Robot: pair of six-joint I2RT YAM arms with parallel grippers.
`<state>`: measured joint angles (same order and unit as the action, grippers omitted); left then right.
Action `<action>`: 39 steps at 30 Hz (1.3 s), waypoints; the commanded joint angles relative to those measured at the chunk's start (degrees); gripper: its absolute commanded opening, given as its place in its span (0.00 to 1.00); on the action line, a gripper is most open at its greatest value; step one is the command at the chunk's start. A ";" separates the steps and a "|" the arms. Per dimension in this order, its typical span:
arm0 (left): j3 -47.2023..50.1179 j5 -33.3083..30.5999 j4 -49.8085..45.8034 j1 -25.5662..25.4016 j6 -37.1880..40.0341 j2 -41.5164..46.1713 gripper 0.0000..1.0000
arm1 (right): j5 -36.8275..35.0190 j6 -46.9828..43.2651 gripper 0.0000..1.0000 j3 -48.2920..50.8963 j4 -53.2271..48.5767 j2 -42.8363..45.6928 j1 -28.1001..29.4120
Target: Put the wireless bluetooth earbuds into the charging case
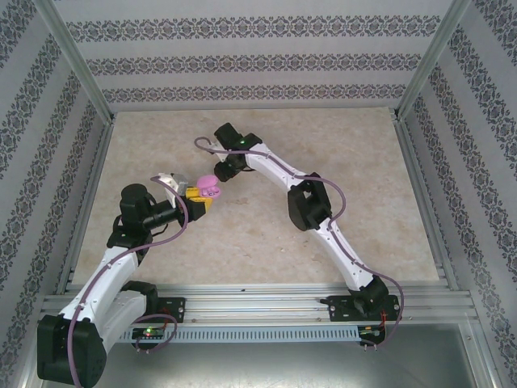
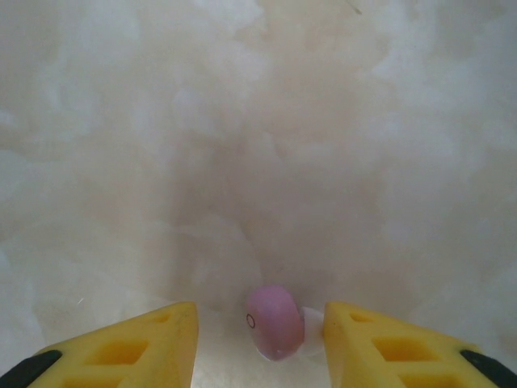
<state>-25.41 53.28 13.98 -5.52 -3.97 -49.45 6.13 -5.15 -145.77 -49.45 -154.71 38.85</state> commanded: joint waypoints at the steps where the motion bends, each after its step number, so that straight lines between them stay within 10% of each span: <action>1: -1.67 0.20 -0.75 0.51 1.64 0.21 0.24 | -2.64 -4.22 0.43 -2.13 -0.98 -1.45 1.28; 18: -1.58 0.01 -1.91 0.77 2.30 0.60 0.24 | -3.81 -7.33 0.23 -3.16 -3.84 -2.17 2.16; 39: -1.40 -0.01 -2.99 0.78 1.70 3.10 0.24 | -4.35 -4.22 0.23 -1.75 -10.21 -0.45 2.02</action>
<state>-25.41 53.25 11.33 -5.15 -3.18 -47.22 2.96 -10.44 -147.28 -55.79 -155.33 40.66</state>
